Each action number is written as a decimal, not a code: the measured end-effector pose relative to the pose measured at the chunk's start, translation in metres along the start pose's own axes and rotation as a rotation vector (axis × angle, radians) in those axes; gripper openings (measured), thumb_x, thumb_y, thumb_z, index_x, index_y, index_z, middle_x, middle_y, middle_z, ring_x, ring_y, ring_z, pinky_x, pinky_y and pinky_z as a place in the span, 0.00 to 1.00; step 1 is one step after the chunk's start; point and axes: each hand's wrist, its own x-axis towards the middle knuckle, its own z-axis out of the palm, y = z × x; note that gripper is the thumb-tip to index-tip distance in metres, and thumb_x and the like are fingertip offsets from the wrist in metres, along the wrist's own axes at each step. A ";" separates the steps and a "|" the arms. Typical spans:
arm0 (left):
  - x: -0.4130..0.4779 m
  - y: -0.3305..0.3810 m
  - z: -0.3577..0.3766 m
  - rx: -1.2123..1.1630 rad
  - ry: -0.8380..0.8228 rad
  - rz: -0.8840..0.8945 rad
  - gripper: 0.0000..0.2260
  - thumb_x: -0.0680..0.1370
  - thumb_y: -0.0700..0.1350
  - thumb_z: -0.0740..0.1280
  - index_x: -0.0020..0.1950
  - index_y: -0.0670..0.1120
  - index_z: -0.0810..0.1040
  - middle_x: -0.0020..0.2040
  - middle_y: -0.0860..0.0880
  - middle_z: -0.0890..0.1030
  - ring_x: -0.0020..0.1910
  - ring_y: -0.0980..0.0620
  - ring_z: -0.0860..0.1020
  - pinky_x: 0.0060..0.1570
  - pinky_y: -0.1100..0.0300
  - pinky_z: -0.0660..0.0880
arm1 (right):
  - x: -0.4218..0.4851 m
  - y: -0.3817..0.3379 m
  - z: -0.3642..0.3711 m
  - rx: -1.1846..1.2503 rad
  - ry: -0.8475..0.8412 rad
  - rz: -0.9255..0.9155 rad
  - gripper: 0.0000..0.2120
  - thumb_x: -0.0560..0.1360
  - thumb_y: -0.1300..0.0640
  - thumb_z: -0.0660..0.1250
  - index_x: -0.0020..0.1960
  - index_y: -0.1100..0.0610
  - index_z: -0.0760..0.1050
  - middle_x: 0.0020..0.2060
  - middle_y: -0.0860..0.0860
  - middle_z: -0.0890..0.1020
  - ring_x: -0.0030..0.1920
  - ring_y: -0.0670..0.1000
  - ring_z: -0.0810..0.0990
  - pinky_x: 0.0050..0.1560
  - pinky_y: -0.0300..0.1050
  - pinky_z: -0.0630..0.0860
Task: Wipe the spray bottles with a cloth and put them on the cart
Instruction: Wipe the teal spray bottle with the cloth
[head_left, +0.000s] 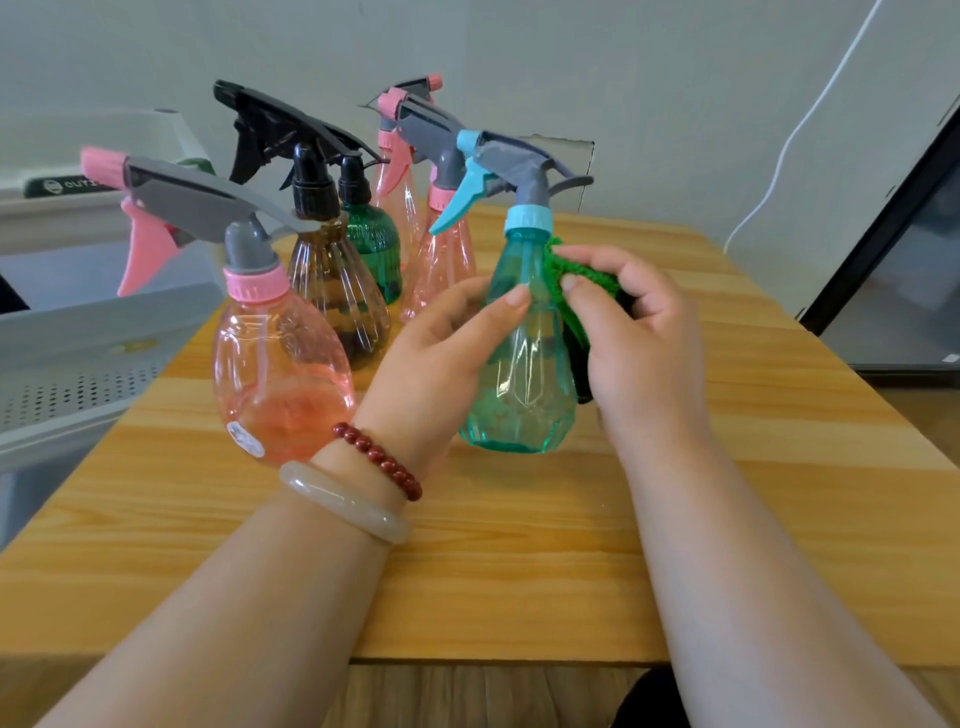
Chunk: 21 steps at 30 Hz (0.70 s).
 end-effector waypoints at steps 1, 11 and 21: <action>0.000 -0.001 0.000 0.001 -0.003 0.004 0.10 0.80 0.50 0.67 0.59 0.49 0.81 0.54 0.47 0.84 0.58 0.45 0.82 0.58 0.44 0.79 | -0.001 -0.001 -0.001 0.001 -0.017 -0.036 0.15 0.71 0.63 0.66 0.40 0.43 0.83 0.44 0.43 0.83 0.50 0.47 0.82 0.52 0.46 0.78; -0.001 0.005 -0.005 -0.023 -0.039 0.027 0.16 0.78 0.52 0.66 0.63 0.46 0.79 0.58 0.45 0.83 0.60 0.48 0.81 0.58 0.51 0.79 | -0.004 -0.007 0.002 -0.213 -0.036 -0.222 0.10 0.76 0.61 0.66 0.51 0.48 0.80 0.50 0.43 0.81 0.53 0.43 0.79 0.56 0.41 0.76; 0.001 0.006 -0.006 -0.020 0.015 0.083 0.13 0.82 0.48 0.64 0.41 0.58 0.84 0.42 0.57 0.85 0.45 0.58 0.83 0.45 0.60 0.81 | -0.017 -0.013 0.006 -0.257 -0.228 -0.530 0.09 0.67 0.64 0.65 0.40 0.58 0.84 0.40 0.51 0.78 0.43 0.54 0.77 0.45 0.44 0.73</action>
